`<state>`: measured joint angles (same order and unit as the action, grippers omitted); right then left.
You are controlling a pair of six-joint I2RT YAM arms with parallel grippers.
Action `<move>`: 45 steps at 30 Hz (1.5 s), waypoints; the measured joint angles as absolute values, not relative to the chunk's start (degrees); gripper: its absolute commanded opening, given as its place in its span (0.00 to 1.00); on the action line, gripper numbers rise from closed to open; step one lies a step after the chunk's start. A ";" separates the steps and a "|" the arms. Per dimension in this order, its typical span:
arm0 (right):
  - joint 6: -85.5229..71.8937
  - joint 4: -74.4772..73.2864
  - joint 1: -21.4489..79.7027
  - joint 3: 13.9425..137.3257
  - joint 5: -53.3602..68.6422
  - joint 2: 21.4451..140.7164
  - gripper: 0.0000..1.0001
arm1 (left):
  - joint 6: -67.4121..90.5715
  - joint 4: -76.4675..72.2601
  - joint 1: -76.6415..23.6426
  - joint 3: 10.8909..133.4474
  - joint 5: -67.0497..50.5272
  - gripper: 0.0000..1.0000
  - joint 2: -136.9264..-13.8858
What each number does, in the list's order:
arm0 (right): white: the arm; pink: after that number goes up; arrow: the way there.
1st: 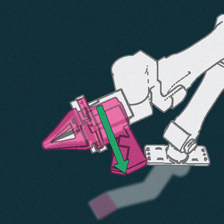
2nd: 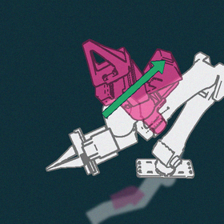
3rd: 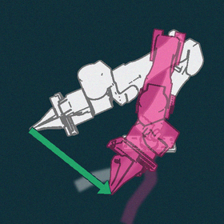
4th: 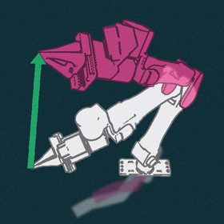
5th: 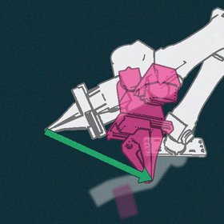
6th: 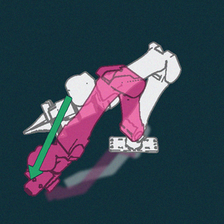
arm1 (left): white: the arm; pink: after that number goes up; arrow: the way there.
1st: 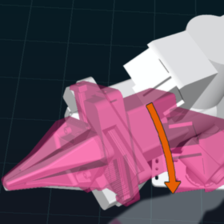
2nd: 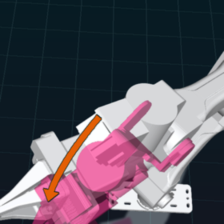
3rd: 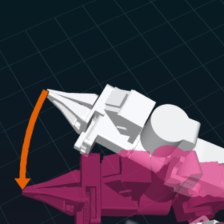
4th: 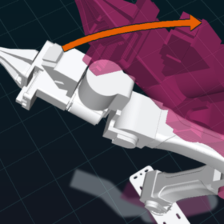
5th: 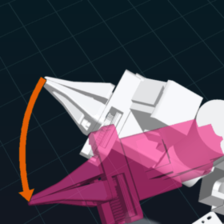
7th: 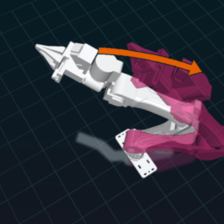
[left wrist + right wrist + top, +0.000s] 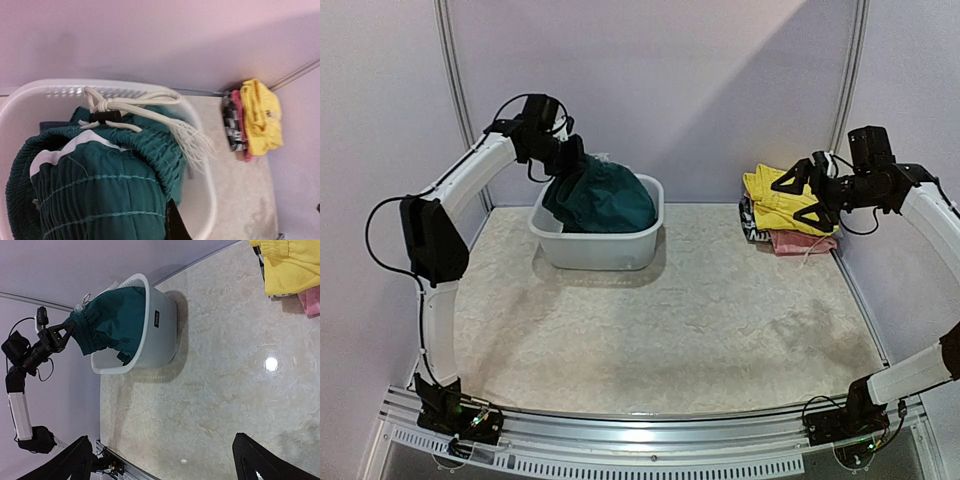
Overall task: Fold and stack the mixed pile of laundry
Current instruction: Pick up the crumpled shorts and place them in the bin, then place the crumpled shorts at the corner of the board.
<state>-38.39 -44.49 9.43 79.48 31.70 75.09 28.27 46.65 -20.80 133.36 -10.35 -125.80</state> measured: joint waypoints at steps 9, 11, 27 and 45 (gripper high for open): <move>-42.04 -37.85 9.45 79.48 29.23 67.70 0.99 | 40.99 36.71 -24.71 132.90 -20.51 0.00 -114.17; -42.72 -36.91 9.43 79.48 28.69 66.04 0.99 | 44.49 33.74 -25.41 132.75 -21.91 0.00 -112.99; -46.48 -33.52 9.45 79.02 25.23 58.46 0.99 | 65.95 13.67 -33.45 136.14 -29.10 0.00 -100.92; -46.87 -39.13 10.33 67.59 22.83 55.77 0.99 | 62.28 20.64 -33.74 48.73 -19.14 0.13 -43.24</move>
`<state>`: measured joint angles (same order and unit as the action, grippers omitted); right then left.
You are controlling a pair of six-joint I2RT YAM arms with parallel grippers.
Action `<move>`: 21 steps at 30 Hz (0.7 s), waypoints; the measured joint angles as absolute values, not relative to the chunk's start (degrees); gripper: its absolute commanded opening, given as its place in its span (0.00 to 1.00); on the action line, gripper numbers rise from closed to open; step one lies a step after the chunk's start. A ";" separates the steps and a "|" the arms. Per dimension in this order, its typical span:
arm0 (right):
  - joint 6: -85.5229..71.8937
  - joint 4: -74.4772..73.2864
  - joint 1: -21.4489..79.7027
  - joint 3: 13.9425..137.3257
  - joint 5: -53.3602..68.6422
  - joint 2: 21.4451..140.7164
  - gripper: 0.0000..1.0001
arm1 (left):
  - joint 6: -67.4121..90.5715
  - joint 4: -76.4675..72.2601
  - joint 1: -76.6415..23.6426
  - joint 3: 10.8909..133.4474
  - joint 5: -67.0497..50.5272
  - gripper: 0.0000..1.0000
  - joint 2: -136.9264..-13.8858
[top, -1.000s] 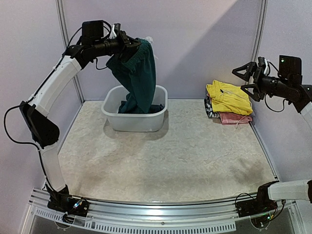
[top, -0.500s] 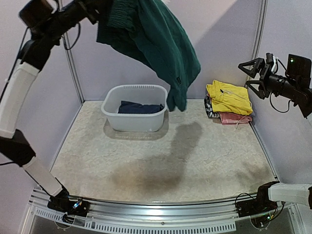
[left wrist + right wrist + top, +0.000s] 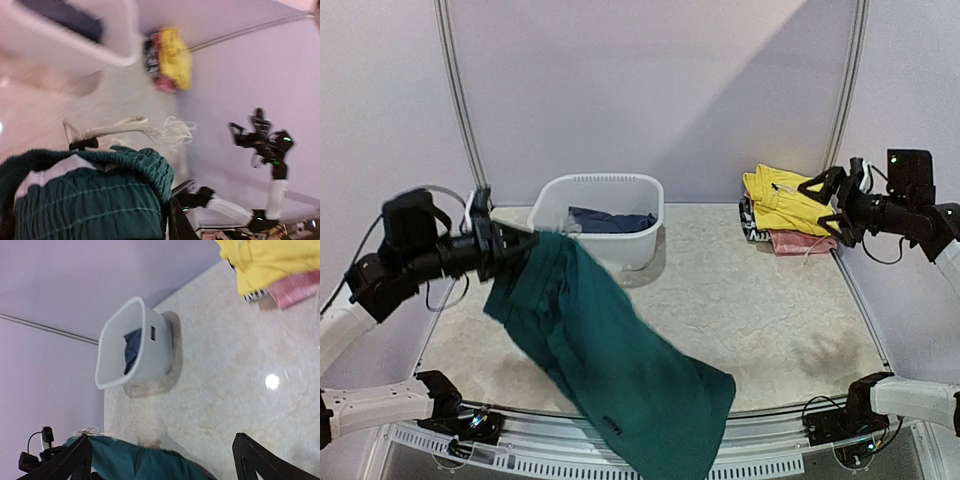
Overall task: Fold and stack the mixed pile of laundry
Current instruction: Place the crumpled shorts at the corner of the board, then move the rectangle-folded shorts to the center of the board.
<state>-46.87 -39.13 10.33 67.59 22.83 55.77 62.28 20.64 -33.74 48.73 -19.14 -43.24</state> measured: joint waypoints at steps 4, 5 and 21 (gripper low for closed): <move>-47.62 -44.23 14.00 62.22 20.80 54.70 0.99 | 61.56 38.65 -33.45 39.94 -10.50 0.46 -34.24; -47.86 -45.25 15.46 61.17 20.05 54.68 0.99 | 61.73 42.06 -33.34 39.00 -8.60 0.58 -31.48; -56.21 -45.87 49.25 55.59 11.64 62.39 0.99 | 58.33 69.34 -33.08 46.98 3.70 1.00 -32.84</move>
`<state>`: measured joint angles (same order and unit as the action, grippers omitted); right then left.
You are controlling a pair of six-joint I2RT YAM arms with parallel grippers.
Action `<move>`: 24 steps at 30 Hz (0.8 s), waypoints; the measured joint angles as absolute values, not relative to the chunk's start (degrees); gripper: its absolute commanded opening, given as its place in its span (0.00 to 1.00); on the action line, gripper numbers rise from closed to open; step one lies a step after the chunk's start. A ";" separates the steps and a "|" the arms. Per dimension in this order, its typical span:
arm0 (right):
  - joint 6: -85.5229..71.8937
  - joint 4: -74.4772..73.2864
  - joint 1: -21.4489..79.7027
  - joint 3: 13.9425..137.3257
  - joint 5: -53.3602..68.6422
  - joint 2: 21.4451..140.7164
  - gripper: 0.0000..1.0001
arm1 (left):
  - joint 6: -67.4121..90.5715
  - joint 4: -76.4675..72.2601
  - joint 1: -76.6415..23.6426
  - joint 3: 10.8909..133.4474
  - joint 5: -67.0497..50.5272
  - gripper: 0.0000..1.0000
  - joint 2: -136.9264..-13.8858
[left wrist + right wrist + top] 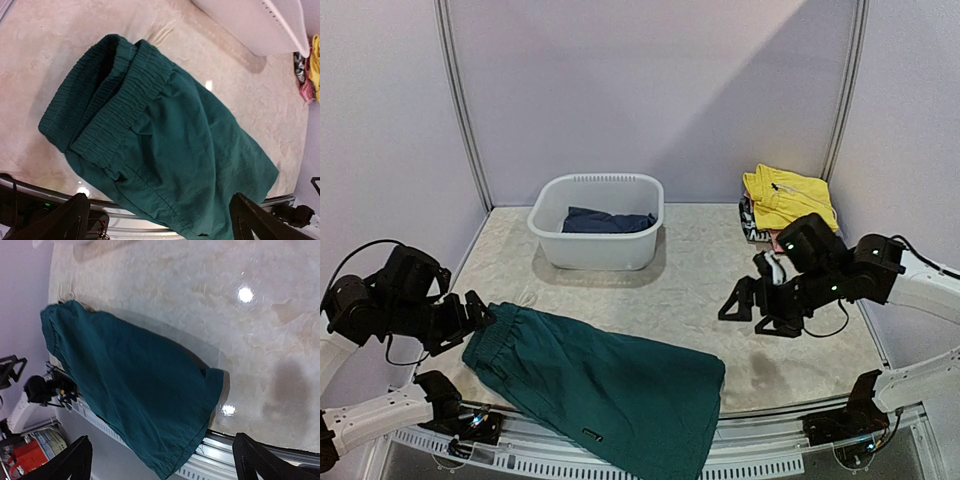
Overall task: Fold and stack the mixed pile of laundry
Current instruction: Move the rectangle-folded shorts to the center of the board.
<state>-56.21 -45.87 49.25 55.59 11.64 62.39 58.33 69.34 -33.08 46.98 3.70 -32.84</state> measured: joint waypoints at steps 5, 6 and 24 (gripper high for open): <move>-57.93 -43.83 58.54 55.88 9.63 71.07 0.99 | 56.71 71.55 -33.08 45.74 3.40 0.99 -35.18; -58.15 -43.59 59.51 55.99 9.32 73.14 0.98 | 56.55 71.50 -33.08 45.04 3.11 0.99 -35.51; -60.10 -37.45 60.16 54.89 11.40 92.16 0.51 | 56.34 60.12 -33.08 32.82 -1.56 0.97 -48.31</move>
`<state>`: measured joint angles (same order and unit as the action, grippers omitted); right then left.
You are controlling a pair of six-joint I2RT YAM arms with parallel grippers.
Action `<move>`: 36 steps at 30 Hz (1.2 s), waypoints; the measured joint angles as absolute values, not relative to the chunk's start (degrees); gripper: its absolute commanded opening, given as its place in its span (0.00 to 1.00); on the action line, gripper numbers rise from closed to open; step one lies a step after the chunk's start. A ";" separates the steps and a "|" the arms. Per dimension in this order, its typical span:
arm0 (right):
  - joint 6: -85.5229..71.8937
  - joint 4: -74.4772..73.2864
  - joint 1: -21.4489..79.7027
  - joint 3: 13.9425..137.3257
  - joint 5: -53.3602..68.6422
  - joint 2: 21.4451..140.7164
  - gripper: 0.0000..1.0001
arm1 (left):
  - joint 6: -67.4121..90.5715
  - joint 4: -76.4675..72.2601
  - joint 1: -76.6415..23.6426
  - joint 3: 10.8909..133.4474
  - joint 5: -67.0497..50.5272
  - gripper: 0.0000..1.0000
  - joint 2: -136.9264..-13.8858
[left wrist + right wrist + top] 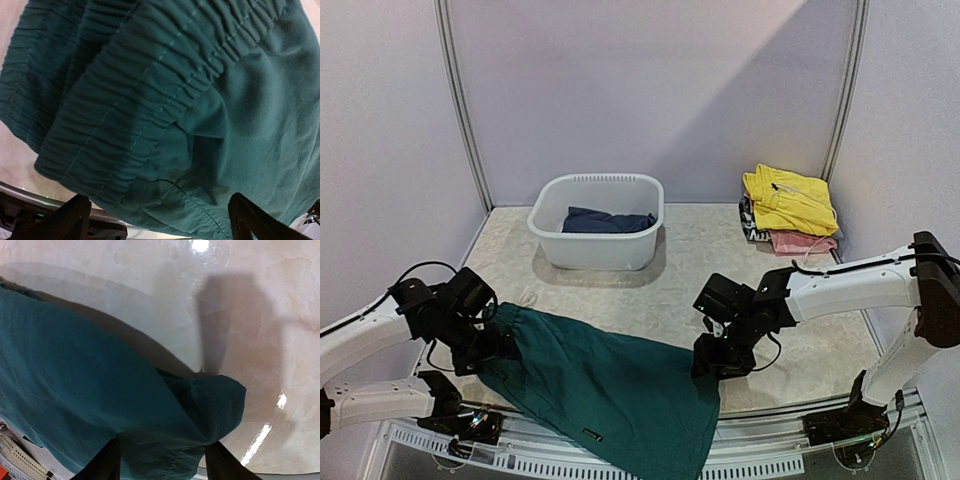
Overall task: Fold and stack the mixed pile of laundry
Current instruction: Move the rectangle-folded shorts to the center of the board, then move the bin to the corner of the board.
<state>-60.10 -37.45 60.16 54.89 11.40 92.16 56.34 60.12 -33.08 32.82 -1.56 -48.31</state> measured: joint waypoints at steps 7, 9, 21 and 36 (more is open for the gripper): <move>-58.52 -36.67 54.57 55.11 12.25 93.21 0.25 | 55.99 55.31 -33.10 33.71 -2.83 0.95 -54.17; -57.60 -36.60 52.47 55.66 12.40 93.21 0.19 | 54.89 55.31 -33.08 36.69 -2.39 0.96 -55.61; -48.73 -38.54 37.39 59.37 13.87 94.17 0.11 | 42.96 57.25 -30.98 70.22 3.97 0.98 -79.07; -35.79 -47.44 26.35 72.79 14.35 99.46 0.35 | 33.39 57.32 -16.91 82.43 1.45 0.92 -94.72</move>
<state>-35.79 -47.44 26.35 72.79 14.35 99.46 33.39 57.32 -16.91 82.43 1.45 -94.72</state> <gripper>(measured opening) 0.300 0.954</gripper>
